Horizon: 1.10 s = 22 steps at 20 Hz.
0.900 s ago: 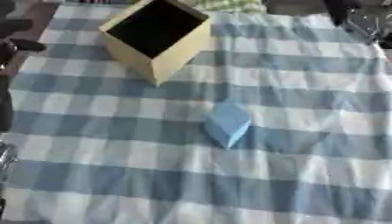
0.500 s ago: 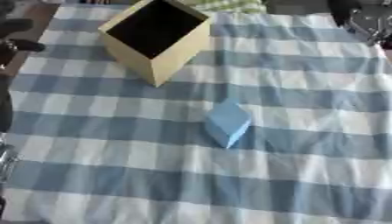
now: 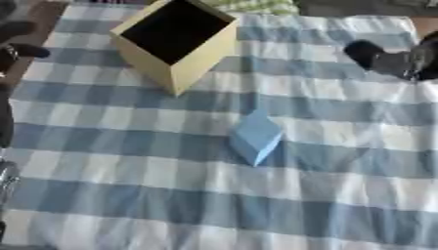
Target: Pick up objects on the table and place them in the box.
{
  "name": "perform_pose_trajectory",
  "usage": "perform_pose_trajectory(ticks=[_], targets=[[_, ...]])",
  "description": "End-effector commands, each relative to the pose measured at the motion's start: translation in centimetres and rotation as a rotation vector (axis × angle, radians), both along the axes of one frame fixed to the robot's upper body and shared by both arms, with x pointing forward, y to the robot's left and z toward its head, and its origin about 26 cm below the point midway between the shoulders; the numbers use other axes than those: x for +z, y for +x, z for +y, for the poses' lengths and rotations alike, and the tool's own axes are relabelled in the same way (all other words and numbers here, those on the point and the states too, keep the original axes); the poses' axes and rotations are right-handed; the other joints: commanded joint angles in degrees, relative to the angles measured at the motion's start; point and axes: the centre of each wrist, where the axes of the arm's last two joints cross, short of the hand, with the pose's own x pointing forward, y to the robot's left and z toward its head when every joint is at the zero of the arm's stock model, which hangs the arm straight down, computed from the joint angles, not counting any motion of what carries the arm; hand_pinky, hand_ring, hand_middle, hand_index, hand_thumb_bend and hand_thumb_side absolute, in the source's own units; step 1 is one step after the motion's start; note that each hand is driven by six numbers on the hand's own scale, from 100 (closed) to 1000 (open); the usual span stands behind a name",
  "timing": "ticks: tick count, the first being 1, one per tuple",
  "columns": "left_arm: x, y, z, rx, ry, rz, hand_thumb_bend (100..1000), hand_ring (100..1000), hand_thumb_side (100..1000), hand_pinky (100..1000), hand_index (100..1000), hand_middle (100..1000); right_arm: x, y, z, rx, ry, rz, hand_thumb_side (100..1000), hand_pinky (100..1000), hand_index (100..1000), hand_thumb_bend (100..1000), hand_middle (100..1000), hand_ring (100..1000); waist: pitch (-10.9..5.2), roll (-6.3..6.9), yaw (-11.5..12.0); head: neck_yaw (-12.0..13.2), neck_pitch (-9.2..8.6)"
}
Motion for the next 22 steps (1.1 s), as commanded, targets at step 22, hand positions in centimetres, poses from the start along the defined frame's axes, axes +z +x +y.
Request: perform_pose_trajectory(ticks=[22], targets=[[0.8, -0.1, -0.1, -0.024, 0.035, -0.011, 100, 760, 751, 621, 822, 794, -4.3, 8.6, 6.4, 0.005, -0.408, 0.202, 532, 870, 995, 406, 841, 916, -1.0, -0.45, 1.38, -1.73, 0.93]])
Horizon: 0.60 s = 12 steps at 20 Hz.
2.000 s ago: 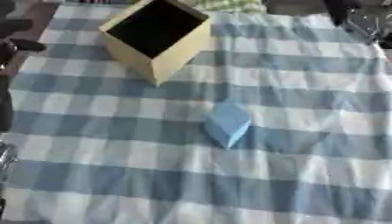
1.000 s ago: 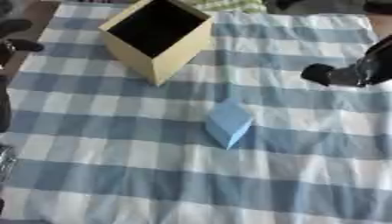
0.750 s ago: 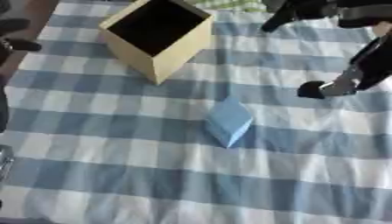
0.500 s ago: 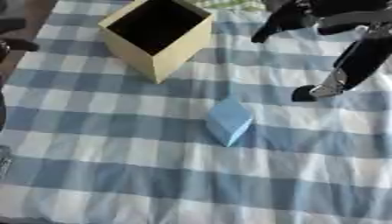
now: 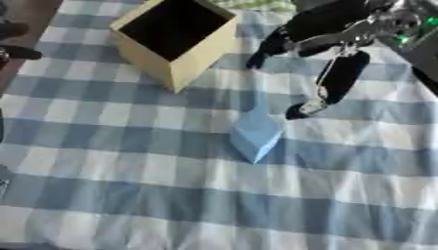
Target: Pick up objects on the table and place them in the box.
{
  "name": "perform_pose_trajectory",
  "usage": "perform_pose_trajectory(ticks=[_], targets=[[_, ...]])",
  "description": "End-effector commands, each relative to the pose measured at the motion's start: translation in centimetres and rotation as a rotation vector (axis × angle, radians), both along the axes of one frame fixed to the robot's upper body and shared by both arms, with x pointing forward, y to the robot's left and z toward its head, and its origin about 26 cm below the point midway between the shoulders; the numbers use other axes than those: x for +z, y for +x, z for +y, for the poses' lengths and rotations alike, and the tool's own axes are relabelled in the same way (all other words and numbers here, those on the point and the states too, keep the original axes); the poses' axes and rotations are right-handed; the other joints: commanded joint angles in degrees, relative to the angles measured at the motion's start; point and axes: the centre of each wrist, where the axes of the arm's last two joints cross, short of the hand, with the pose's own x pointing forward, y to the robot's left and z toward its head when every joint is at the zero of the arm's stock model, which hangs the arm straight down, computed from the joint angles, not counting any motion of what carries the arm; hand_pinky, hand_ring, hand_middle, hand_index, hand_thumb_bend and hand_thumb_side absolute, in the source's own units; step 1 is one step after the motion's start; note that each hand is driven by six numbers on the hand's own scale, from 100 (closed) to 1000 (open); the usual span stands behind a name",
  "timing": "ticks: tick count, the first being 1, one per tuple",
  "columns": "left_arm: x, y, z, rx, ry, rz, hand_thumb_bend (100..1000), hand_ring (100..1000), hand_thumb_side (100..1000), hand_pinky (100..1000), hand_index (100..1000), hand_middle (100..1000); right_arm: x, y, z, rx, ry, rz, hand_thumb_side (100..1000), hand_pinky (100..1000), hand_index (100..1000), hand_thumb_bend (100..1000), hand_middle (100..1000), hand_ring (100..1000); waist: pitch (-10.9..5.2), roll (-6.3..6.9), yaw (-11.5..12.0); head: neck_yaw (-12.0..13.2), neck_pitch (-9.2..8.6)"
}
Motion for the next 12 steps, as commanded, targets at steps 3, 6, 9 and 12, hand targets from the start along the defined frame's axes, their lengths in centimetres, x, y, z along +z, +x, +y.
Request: perform_pose_trajectory(ticks=[3, 6, 9, 12], targets=[[0.9, -0.1, 0.1, -0.008, 0.021, -0.025, 100, 759, 752, 621, 822, 794, -0.7, 1.1, 0.6, 0.033, -0.078, 0.016, 524, 871, 998, 395, 843, 919, -0.89, 0.26, 0.13, -0.43, 0.56], [0.8, -0.2, 0.2, -0.006, 0.021, -0.023, 100, 759, 750, 621, 822, 794, -1.4, 1.5, 0.5, 0.044, -0.094, 0.027, 511, 873, 1000, 388, 844, 918, -0.83, 0.28, 0.21, -0.48, 0.67], [0.8, -0.2, 0.2, -0.004, 0.021, -0.022, 100, 759, 750, 621, 822, 794, -1.5, 1.4, 0.5, 0.074, -0.107, 0.028, 519, 878, 1000, 396, 848, 915, -0.8, 0.28, 0.18, -0.47, 0.81], [0.7, -0.2, 0.2, -0.003, 0.021, -0.019, 100, 759, 749, 621, 822, 794, -1.6, 1.3, 0.6, 0.1, -0.114, 0.03, 524, 880, 1000, 399, 849, 915, -0.8, 0.3, 0.11, -0.47, 0.78]])
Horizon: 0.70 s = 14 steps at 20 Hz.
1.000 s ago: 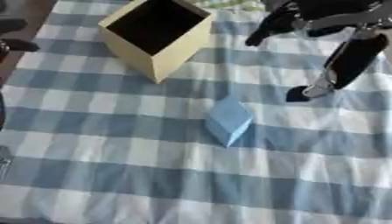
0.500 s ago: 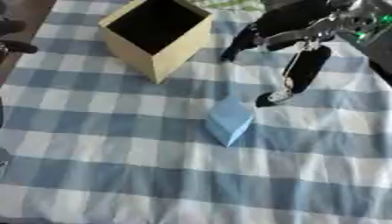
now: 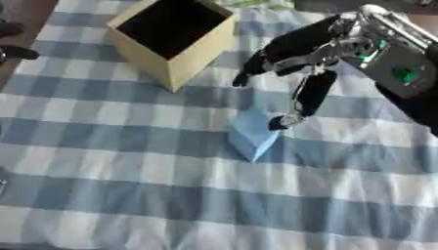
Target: Pick up objects on the table and place them in the box.
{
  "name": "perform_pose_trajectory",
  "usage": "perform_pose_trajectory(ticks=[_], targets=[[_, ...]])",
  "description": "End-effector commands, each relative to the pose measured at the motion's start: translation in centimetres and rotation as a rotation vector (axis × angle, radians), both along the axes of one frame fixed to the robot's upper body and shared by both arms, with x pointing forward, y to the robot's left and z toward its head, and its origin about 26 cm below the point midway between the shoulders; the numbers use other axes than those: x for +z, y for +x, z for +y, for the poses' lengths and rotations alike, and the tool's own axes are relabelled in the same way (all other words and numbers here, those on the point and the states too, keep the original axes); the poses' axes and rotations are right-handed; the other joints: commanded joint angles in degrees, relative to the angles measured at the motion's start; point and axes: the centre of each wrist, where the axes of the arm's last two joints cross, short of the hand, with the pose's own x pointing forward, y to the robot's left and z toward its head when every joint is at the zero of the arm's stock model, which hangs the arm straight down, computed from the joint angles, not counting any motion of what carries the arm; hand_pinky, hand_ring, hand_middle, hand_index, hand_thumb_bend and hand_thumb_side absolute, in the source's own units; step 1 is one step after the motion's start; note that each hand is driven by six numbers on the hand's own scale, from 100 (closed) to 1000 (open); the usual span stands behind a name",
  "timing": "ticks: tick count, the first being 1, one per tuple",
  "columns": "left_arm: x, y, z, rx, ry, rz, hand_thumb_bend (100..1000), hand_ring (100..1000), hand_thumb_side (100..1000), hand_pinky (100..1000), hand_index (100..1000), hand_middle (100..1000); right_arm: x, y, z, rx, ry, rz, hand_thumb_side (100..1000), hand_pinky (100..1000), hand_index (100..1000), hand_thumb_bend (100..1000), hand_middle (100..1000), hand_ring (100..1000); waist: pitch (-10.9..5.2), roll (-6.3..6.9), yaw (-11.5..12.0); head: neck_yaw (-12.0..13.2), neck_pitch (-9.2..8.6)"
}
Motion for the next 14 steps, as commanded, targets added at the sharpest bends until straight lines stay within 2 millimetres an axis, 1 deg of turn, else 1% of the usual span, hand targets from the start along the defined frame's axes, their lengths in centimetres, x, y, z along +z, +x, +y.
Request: perform_pose_trajectory(ticks=[1, 3, 7, 10, 14], targets=[[0.8, -0.2, 0.3, 0.001, 0.018, -0.021, 100, 759, 749, 621, 822, 794, 1.0, -0.1, -0.2, 0.076, -0.099, -0.011, 524, 880, 1000, 399, 849, 915, -0.99, 0.3, -0.01, -0.13, 0.31], [0.7, -0.2, 0.3, 0.001, 0.018, -0.02, 100, 759, 751, 621, 822, 794, 1.1, -0.2, -0.1, 0.09, -0.106, -0.015, 540, 882, 1000, 407, 850, 914, -0.99, 0.33, -0.02, -0.13, 0.22], [0.7, -0.2, 0.2, 0.001, 0.02, -0.017, 100, 759, 755, 621, 822, 795, 1.7, -0.2, -0.2, 0.103, -0.102, -0.026, 541, 879, 1000, 386, 847, 911, -0.92, 0.36, -0.09, -0.07, 0.25], [0.7, -0.2, 0.3, 0.004, 0.022, -0.015, 100, 758, 756, 621, 822, 795, 2.1, -0.4, -0.3, 0.12, -0.102, -0.032, 551, 879, 1000, 392, 847, 912, -0.9, 0.29, -0.13, 0.07, 0.4], [0.6, -0.2, 0.3, 0.006, 0.023, -0.011, 100, 758, 759, 621, 822, 795, 1.9, -1.0, 0.2, 0.177, -0.134, -0.032, 559, 880, 1000, 393, 846, 913, -0.87, 0.08, -0.25, 0.11, 0.47]])
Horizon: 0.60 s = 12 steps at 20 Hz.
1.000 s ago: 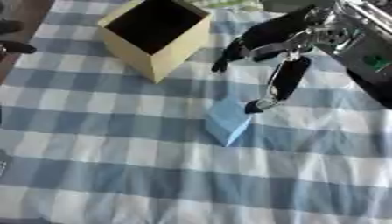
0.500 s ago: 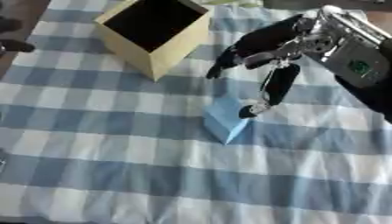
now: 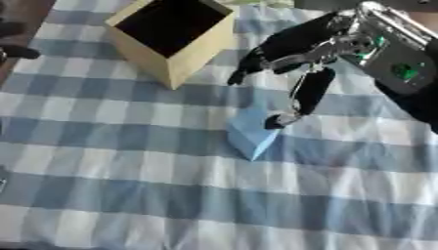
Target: Pick up objects on the table and place them in the box.
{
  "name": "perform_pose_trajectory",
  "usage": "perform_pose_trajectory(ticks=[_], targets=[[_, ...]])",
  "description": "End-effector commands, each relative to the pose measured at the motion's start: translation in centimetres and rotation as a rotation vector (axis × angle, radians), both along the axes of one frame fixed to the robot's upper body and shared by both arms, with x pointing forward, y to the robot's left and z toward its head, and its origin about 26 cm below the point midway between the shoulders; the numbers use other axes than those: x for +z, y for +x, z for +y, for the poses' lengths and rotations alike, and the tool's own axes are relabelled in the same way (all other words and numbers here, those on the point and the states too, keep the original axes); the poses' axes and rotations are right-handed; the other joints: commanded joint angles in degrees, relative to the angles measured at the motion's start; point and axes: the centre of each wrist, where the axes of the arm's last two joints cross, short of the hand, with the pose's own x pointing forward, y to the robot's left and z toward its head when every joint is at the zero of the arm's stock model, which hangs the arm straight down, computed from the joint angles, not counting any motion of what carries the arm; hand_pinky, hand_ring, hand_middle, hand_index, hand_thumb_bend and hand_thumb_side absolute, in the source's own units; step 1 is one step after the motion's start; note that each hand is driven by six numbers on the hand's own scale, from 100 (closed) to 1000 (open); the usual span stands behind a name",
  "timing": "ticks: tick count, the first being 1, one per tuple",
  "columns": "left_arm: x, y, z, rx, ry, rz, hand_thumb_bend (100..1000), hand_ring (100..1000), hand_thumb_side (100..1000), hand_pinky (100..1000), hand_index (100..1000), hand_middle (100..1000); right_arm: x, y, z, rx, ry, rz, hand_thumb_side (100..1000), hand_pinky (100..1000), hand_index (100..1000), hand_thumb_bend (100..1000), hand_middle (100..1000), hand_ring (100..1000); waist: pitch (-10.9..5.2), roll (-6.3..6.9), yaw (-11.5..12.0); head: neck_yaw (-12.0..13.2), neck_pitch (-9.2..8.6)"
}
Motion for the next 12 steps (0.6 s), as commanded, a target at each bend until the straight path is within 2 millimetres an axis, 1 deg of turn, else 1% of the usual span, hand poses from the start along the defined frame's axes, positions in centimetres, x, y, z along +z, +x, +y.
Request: perform_pose_trajectory(ticks=[1, 9, 12], targets=[[0.7, -0.2, 0.3, 0.005, 0.02, -0.018, 100, 758, 759, 621, 818, 795, 1.1, -0.6, -0.2, 0.113, -0.153, -0.014, 560, 881, 1000, 394, 849, 915, -1.0, 0.11, -0.06, 0.06, 0.44], [0.6, -0.2, 0.2, 0.002, 0.018, -0.017, 100, 758, 761, 621, 813, 795, -0.4, -0.5, -0.1, 0.125, -0.186, 0.006, 562, 879, 1000, 386, 848, 915, -0.97, 0.24, 0.03, -0.04, 0.3], [0.6, -0.2, 0.2, 0.002, 0.016, -0.016, 100, 758, 763, 621, 813, 796, -0.7, -0.4, 0.0, 0.127, -0.196, 0.005, 557, 883, 1000, 398, 851, 918, -0.9, 0.28, -0.01, -0.11, 0.28]])
